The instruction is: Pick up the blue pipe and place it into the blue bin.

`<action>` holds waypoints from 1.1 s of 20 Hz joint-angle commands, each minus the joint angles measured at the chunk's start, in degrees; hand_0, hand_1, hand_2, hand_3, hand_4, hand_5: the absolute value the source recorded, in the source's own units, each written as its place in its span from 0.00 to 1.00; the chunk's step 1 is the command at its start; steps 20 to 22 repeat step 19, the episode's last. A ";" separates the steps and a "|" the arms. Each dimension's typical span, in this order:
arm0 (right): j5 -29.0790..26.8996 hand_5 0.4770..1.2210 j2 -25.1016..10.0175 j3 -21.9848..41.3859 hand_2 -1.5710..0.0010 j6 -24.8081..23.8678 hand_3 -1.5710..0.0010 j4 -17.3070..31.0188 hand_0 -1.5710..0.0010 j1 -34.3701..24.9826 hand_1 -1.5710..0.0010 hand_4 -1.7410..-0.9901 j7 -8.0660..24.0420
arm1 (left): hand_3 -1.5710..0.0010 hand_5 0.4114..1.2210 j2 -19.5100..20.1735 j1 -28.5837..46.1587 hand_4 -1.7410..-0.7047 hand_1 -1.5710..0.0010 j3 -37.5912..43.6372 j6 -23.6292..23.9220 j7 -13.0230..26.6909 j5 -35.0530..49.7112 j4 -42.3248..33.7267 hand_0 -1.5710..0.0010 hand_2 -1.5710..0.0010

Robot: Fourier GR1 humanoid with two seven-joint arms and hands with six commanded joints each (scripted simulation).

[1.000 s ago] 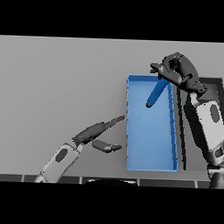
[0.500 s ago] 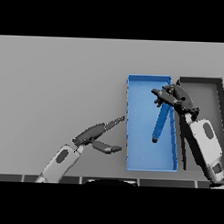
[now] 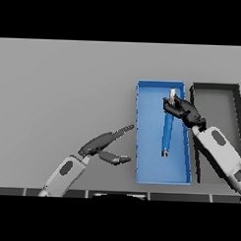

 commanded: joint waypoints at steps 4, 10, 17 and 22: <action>2.52 0.46 -1.66 6.21 0.94 2.40 0.95 2.03 0.93 -1.91 0.94 0.82 4.32 | 1.00 0.05 -0.07 0.19 0.81 1.00 -0.30 -0.08 -0.62 -0.16 0.14 1.00 1.00; 2.16 0.30 -0.90 7.11 0.98 1.76 0.99 4.03 0.98 -2.28 0.98 0.83 3.76 | 1.00 0.06 -0.79 -0.02 0.80 1.00 -0.38 0.26 0.16 -0.32 0.79 1.00 1.00; 1.89 0.26 -1.61 7.09 0.99 2.21 1.00 3.41 0.99 -1.74 0.99 0.82 3.90 | 1.00 0.07 -1.52 1.08 0.79 1.00 -1.32 0.41 -1.10 -0.90 1.54 1.00 1.00; 1.72 0.27 -1.02 6.95 0.99 3.22 1.00 4.40 0.99 -1.87 0.99 0.82 2.75 | 1.00 0.07 -1.29 1.72 0.79 1.00 -1.74 0.82 -2.04 -1.87 1.72 1.00 1.00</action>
